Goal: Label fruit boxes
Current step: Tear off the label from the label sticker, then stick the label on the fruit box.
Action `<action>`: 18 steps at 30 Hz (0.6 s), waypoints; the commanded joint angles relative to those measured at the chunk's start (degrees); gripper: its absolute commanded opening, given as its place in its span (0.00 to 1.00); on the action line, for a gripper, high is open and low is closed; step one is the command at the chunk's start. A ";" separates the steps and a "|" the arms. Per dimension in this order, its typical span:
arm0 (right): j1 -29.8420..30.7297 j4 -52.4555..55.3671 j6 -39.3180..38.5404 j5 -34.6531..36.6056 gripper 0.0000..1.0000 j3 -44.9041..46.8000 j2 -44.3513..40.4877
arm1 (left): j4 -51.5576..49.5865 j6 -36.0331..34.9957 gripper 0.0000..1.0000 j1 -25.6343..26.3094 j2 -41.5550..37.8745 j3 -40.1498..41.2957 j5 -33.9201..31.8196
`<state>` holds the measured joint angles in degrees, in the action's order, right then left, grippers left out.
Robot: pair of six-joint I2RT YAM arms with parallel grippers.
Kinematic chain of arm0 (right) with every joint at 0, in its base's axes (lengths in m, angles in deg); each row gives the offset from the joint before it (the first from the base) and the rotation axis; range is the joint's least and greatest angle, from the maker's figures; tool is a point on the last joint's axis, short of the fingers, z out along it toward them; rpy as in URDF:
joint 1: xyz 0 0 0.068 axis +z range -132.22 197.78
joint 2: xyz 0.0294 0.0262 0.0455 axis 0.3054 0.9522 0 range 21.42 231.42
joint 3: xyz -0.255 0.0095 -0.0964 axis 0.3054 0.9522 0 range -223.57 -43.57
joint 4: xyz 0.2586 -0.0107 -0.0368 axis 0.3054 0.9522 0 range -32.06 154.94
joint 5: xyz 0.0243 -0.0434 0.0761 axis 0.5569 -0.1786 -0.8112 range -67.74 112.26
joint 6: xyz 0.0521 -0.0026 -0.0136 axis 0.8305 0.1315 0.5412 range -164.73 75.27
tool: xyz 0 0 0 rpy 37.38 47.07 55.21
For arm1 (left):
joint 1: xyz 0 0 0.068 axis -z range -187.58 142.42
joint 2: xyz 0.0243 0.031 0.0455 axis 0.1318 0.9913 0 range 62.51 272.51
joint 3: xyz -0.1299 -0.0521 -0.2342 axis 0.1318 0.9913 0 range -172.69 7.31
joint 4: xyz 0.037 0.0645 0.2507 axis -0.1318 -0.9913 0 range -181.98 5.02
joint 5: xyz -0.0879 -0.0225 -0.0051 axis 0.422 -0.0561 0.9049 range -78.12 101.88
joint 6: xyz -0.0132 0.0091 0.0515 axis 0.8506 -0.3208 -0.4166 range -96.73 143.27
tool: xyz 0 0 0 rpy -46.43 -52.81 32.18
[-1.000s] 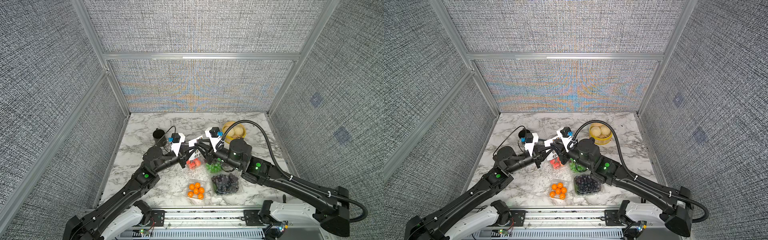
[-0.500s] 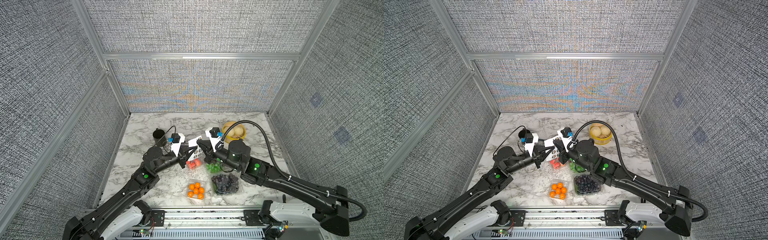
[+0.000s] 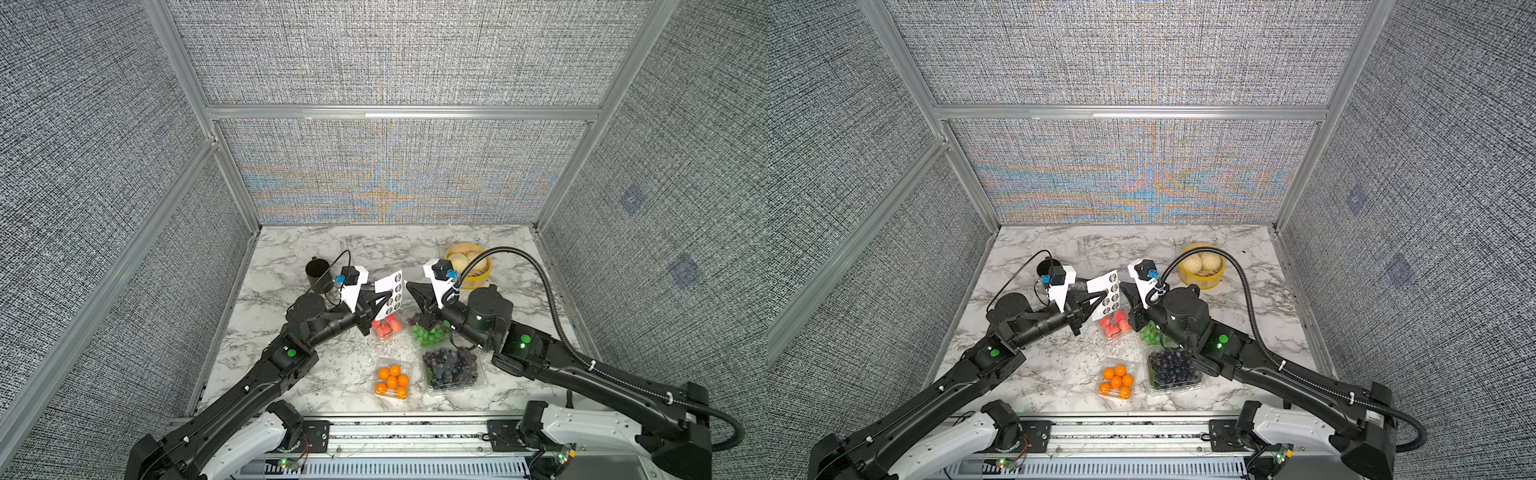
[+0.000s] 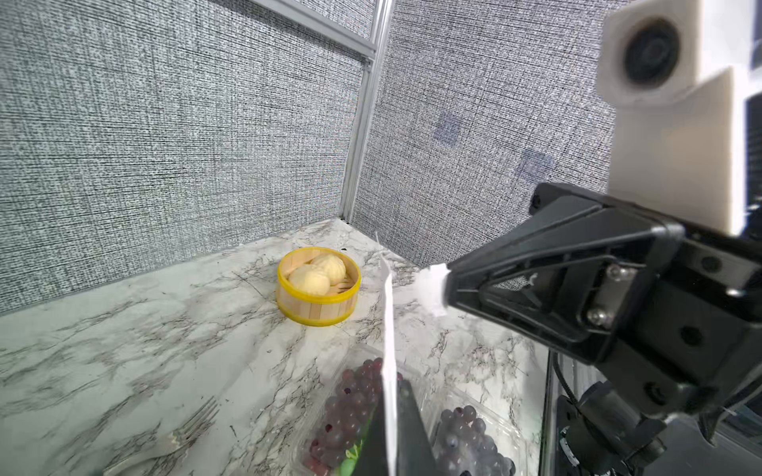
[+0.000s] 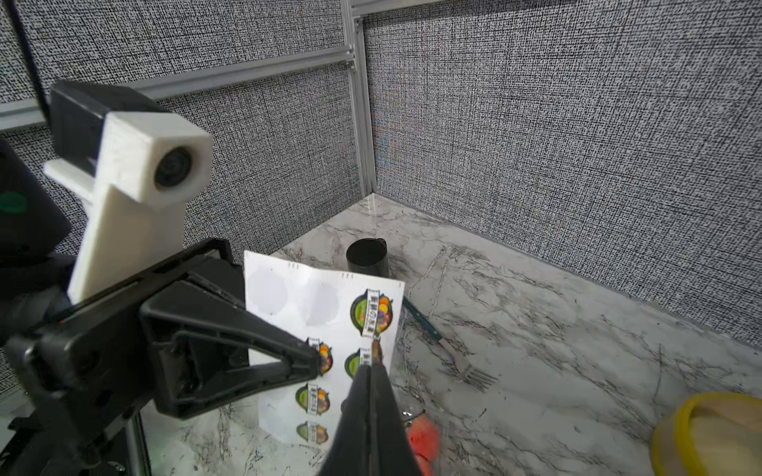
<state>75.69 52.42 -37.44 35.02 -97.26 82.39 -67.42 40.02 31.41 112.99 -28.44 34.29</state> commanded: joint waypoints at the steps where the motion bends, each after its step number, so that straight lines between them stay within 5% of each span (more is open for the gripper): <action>1: 0.03 2.13 -1.33 3.00 0.00 0.42 -1.01 | -0.72 -0.06 0.00 0.05 -0.14 -0.20 -1.73; 7: -1.60 17.84 -2.38 14.41 0.00 -2.84 0.82 | -5.95 3.48 0.00 0.00 -1.88 1.53 -10.18; 12: -8.99 28.23 2.26 6.91 0.00 -8.52 9.55 | -7.13 8.70 0.00 -0.04 -4.75 6.63 -17.47; 18: -9.91 39.86 3.62 12.44 0.00 -13.05 19.42 | -11.94 12.67 0.00 -0.02 -7.68 10.94 -18.31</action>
<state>66.23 83.87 -35.62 44.85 -109.28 99.40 -77.21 49.72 31.36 106.04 -18.77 17.79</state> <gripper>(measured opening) 0.049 0.059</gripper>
